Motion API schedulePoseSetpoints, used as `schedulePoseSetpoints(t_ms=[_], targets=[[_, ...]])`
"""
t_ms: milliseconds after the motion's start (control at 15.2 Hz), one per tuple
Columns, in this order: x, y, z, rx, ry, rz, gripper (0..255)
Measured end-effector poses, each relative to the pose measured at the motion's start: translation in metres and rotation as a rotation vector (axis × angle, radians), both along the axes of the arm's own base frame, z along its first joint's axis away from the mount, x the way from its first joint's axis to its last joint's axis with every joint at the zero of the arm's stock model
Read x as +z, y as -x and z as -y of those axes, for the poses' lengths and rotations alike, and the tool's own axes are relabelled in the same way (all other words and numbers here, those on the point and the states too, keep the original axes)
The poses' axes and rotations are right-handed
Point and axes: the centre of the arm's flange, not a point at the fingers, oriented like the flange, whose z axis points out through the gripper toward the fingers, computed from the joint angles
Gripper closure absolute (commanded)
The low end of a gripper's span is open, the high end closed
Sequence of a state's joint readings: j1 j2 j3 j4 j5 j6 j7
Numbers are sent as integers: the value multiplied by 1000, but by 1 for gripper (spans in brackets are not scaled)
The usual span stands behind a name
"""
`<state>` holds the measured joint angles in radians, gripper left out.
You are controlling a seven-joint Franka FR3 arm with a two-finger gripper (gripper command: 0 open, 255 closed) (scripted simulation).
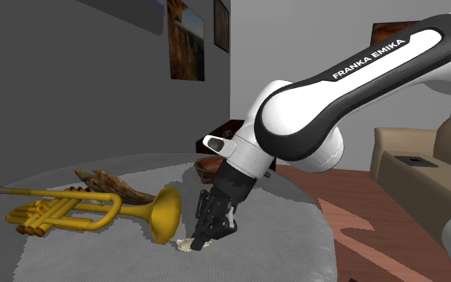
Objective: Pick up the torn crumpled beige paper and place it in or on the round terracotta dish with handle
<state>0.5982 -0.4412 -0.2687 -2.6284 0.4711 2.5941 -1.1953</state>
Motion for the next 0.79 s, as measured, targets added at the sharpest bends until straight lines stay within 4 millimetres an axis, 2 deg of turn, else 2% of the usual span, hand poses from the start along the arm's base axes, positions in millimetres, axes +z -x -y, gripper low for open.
schedulePoseSetpoints(t_ms=[330,792], targets=[[3,-1,0,-2,2,-5,255],[37,0,1,-2,3,-6,255]])
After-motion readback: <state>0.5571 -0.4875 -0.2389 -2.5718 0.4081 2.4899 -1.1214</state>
